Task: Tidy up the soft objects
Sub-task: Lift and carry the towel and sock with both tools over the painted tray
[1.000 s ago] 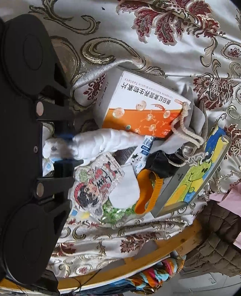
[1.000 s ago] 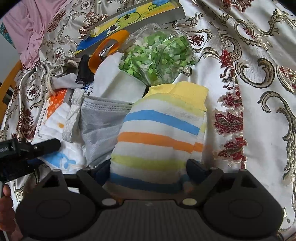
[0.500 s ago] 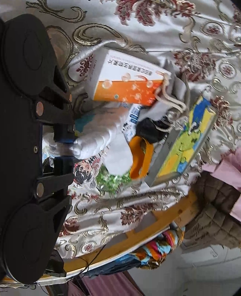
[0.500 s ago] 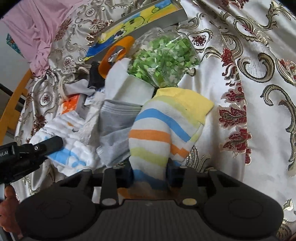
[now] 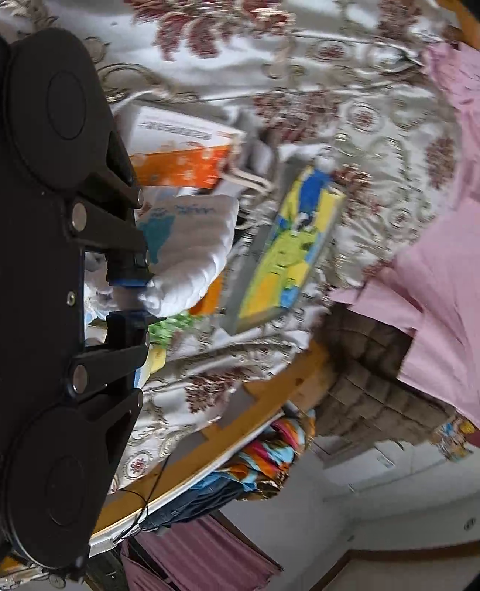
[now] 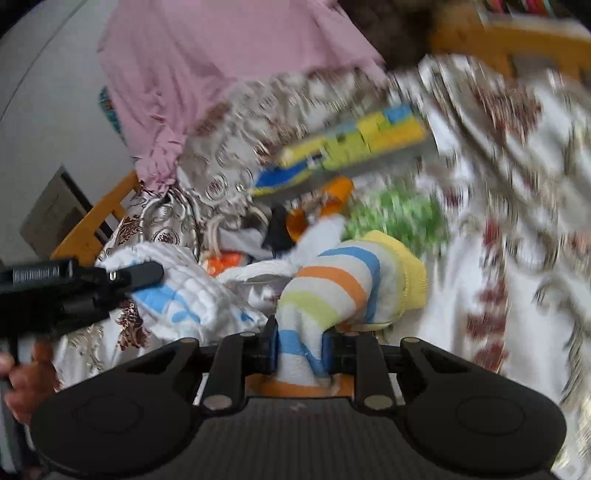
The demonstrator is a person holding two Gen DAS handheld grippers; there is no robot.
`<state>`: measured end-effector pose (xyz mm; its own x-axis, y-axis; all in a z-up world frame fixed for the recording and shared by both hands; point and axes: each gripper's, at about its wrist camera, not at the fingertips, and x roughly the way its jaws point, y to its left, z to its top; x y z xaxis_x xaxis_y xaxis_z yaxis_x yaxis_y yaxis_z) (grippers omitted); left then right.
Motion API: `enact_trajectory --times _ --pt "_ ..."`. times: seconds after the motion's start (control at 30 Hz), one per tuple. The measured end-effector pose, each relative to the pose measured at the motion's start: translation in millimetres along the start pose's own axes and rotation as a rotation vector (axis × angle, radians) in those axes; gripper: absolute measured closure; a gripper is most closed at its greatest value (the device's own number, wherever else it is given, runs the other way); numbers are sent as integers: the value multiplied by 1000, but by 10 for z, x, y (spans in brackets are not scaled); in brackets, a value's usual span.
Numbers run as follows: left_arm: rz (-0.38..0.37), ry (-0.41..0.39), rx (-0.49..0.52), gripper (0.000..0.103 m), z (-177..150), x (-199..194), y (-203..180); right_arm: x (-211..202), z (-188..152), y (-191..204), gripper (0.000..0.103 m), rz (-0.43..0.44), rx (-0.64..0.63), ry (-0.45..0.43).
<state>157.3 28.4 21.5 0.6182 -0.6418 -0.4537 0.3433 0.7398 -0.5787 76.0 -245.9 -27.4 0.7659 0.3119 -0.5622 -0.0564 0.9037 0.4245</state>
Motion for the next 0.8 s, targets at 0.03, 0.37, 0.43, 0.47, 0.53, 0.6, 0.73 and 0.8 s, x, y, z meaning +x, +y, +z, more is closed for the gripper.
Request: enact_trajectory --times 0.03,0.37,0.43,0.47,0.53,0.6,0.73,0.8 --pt "-1 -12 15 92 38 4 -23 -36 12 66 79 -19 -46 -22" --pt "-46 -224 117 92 670 298 -70 -67 302 453 79 -30 -284 -88" --pt "-52 -257 104 92 847 438 -35 -8 440 463 79 -23 -288 -102" --pt "-54 -273 105 91 942 521 -23 37 521 471 79 -19 -293 -108" --pt "-41 -305 126 91 1108 677 -5 141 683 479 78 -13 -309 -122" --pt "6 -349 158 91 1235 843 39 298 883 482 78 -13 -332 -143" --pt "84 -366 154 91 1423 1205 277 711 1266 458 78 -46 -390 -184" --pt "103 -354 146 91 1502 1370 433 956 1440 428 78 -58 -394 -181"
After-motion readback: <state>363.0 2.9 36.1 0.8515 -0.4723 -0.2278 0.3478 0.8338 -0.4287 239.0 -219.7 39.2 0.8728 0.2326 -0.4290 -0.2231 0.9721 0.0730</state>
